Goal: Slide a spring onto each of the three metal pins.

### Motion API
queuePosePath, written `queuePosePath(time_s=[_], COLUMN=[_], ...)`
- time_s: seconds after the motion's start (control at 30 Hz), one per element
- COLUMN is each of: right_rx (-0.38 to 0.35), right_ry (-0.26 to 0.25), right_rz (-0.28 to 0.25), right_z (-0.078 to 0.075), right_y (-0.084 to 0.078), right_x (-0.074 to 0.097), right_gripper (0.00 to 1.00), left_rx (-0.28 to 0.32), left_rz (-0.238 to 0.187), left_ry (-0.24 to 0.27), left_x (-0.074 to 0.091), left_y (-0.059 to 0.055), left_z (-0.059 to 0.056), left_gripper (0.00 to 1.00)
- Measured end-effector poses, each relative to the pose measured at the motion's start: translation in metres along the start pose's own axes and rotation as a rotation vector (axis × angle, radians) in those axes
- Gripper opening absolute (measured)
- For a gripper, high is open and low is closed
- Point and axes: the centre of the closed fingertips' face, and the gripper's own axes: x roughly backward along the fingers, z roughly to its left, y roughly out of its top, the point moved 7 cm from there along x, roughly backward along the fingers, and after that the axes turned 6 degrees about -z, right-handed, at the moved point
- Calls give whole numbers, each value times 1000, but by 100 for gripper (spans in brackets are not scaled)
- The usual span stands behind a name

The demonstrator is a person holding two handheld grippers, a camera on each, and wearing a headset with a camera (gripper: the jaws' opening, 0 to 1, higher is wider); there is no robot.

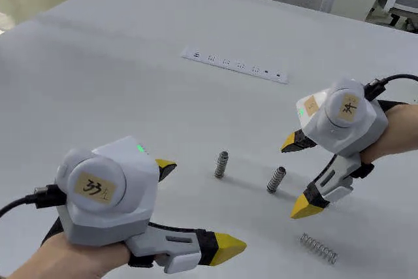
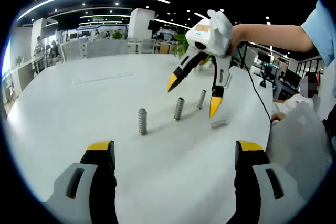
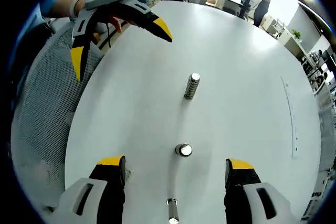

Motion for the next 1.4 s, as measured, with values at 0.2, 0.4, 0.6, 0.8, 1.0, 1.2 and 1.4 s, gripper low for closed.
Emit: queuePosePath(time_s=[0.2, 0.4, 0.6, 0.8, 1.0, 1.2, 1.4], right_rx=[-64, -162, -224, -289, -348, -411, -460], right_ry=[-50, -102, -138, -178, -230, -291, -353], right_rz=[-77, -140, -188, -255, -295, -368, -406], right_z=[10, 24, 41, 60, 75, 90, 108], right_y=[-13, -30, -43, -49, -61, -70, -81], right_x=[12, 25, 34, 39, 43, 53, 59], right_gripper=[90, 99, 99, 99, 99, 99, 99], left_rx=[-11, -24, -35, -52, -73, -104, -130], left_rz=[11, 28, 39, 62, 91, 121, 161], left_ry=[-16, -43, -70, -98, -133, -177, -233], left_x=[-2, -6, -8, -12, -20, -29, -40], left_y=[2, 1, 0, -3, -6, -6, -12], left_z=[0, -5, -10, -14, -18, -23, -31], left_gripper=[93, 93, 93, 93, 93, 92, 91])
